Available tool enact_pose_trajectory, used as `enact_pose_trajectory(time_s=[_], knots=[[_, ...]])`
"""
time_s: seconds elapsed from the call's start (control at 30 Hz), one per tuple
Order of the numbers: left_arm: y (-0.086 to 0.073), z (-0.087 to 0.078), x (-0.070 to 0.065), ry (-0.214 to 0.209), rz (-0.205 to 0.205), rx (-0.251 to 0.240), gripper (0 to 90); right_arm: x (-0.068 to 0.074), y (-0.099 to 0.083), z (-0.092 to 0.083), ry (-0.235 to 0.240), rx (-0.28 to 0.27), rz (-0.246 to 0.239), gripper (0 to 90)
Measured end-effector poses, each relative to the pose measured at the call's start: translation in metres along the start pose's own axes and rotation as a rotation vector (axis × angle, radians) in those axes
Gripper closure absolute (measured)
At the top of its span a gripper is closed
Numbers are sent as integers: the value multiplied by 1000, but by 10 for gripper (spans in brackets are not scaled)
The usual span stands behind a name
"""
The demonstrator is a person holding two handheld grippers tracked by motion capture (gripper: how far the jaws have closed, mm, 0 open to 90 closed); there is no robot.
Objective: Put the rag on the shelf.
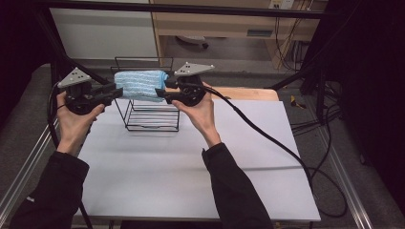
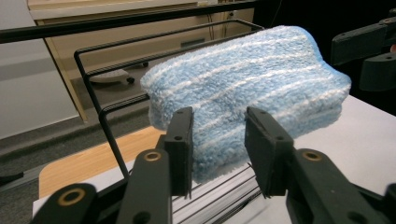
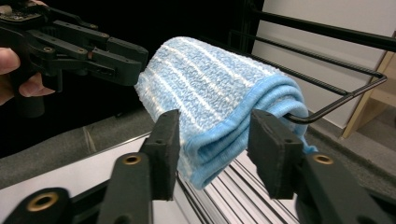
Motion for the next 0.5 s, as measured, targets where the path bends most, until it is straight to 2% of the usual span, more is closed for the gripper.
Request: enact_pose_trajectory(time_s=[0.3,0.5], knots=[[5,-8,-1,22,20,7,489,4,1,-7,20,6,14,370],[-1,-12,-1,32,24,35,395,3,-3,-13,11,18,20,256]])
Point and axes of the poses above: each handheld gripper's, and its own axes: z roughly forward along the jaws, y roughly out of its top, x roughly to its left, the point moved 9 cm from there along z, roughly forward along the jaws, and after that the axes turned 4 degrees about -y, right-handed, at the moved point
